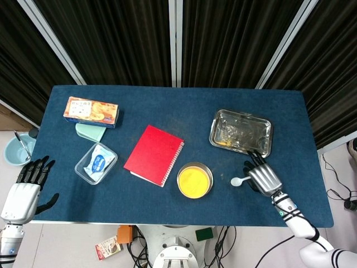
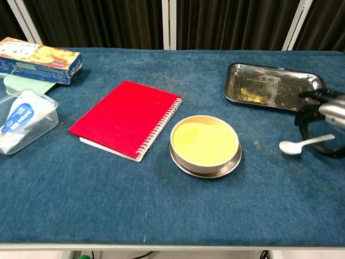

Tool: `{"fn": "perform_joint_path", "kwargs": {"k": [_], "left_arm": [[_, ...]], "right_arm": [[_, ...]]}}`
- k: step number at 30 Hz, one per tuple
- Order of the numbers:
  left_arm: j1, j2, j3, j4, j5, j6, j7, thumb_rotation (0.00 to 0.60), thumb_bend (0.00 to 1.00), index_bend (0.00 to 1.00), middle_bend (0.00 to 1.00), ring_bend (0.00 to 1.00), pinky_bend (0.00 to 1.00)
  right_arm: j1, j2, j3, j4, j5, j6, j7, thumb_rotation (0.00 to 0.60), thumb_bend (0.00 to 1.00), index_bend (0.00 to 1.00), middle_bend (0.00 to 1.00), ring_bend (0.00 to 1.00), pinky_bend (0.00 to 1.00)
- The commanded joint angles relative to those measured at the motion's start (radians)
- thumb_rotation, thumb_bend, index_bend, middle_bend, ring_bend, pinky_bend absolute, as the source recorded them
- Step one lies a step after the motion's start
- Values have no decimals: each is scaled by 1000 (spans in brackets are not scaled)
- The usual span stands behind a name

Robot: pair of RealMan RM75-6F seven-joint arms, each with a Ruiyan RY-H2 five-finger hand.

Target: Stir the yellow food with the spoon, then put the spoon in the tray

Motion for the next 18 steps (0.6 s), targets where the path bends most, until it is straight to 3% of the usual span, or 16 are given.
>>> {"fn": "perform_joint_path", "kwargs": {"k": [1,5,9,18], "left_arm": [[1,1,-1,0,0,4,-1,600,235,34,12,11,81],[2,3,-2,-2,6,10,-2,600,235,34,12,11,80],[7,2,0,3,11,19,-11,600,235,34,12,11,80],[19,-7,4,46,11,35,-54,600,235,34,12,11,80]], "right_arm": [[12,47,26,-69,-27,42,-17,600,470,581,294,0,43],[65,79,56,-172,-50,8,-102,600,469,581,295,0,42],[140,68,84,-257,-44,-96,-224,600,468,581,295,0,42],[228,-2,147,-338,67,-223,-475,600,463,583,295,0,38]]}}
